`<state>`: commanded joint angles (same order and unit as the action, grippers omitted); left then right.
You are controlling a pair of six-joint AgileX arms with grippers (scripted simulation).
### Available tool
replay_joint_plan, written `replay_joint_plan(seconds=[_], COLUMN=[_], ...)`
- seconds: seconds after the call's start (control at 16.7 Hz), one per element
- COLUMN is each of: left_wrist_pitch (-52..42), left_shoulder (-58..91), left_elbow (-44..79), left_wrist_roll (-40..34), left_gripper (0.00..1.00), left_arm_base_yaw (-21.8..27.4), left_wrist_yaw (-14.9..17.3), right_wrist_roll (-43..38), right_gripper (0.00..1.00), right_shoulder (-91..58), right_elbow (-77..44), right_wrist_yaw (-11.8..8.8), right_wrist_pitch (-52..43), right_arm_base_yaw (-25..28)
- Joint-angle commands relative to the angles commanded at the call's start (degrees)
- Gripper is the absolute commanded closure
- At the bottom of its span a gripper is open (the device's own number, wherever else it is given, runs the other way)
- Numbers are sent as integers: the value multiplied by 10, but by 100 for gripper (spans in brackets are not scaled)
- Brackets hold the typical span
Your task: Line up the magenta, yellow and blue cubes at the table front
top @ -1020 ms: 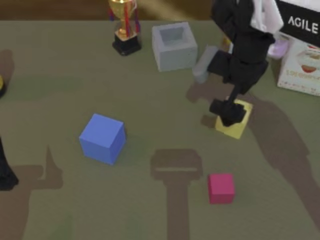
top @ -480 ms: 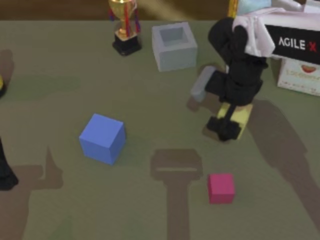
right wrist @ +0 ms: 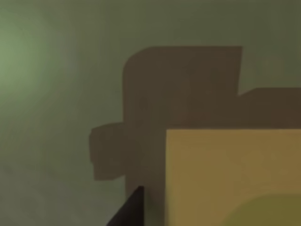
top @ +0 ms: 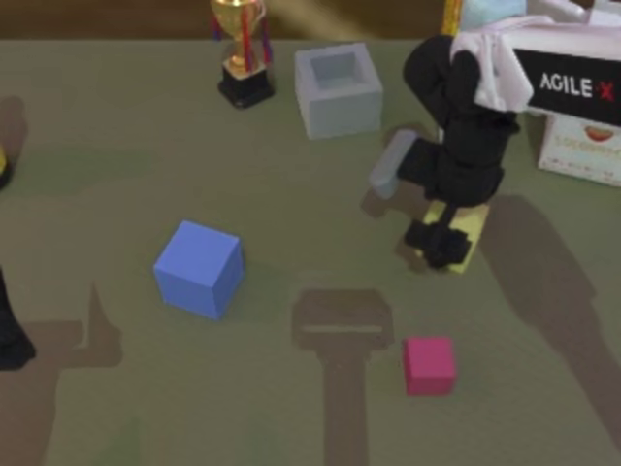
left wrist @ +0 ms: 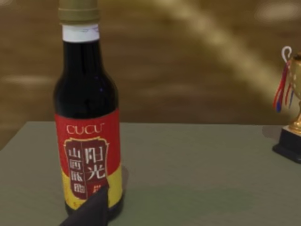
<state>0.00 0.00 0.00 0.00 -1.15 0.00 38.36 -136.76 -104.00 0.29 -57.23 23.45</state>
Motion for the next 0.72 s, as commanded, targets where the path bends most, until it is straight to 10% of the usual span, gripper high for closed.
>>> replay_joint_plan(seconds=[0.3, 0.72], left_wrist_pitch=[0, 0], left_shoulder=[0, 0], left_elbow=[0, 0], left_wrist_roll=[0, 0], left_gripper=[0, 0], left_arm_base_yaw=[0, 0], left_wrist_yaw=[0, 0], right_wrist_roll=[0, 0], right_gripper=[98, 100], right_shoulder=[0, 0], right_elbow=[0, 0], right_wrist_yaw=[0, 0], right_wrist_pitch=[0, 0], right_arm_base_yaw=[0, 0])
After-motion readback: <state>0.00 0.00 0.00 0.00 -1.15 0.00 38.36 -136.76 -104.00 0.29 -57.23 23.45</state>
